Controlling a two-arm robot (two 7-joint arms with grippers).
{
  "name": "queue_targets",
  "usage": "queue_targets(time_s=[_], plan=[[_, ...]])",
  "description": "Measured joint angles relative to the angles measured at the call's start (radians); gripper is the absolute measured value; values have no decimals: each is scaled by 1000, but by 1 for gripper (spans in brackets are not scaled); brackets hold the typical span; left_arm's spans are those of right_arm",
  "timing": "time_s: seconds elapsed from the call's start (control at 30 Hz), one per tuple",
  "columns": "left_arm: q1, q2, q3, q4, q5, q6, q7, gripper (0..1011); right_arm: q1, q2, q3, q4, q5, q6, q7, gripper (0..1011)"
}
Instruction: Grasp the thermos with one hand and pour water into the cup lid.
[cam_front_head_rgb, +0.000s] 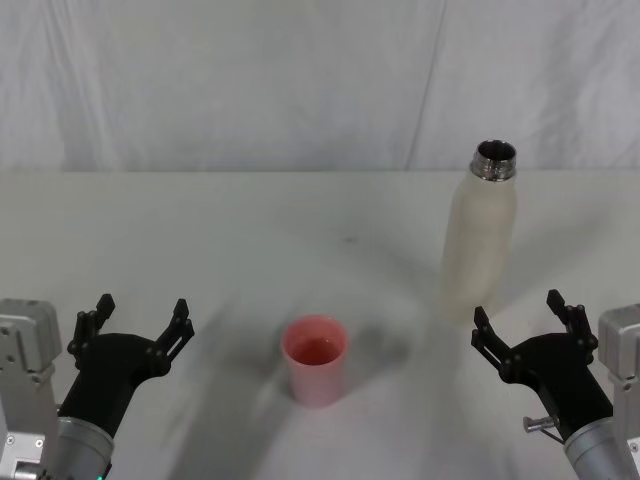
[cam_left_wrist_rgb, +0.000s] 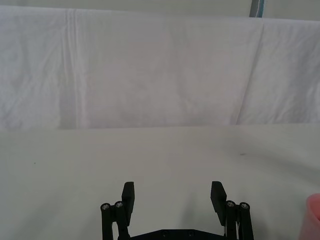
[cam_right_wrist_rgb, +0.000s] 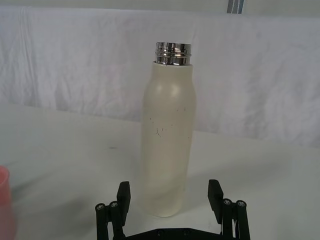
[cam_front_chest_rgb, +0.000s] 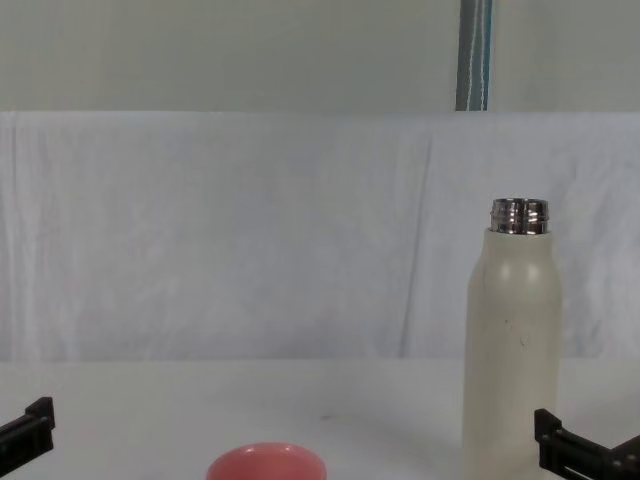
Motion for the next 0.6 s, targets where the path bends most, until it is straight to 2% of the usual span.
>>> queue_targets(time_s=[0.6], plan=[[0, 0, 0, 0, 0, 0, 0, 1001, 0, 0, 0, 0, 0, 0, 0, 1000]])
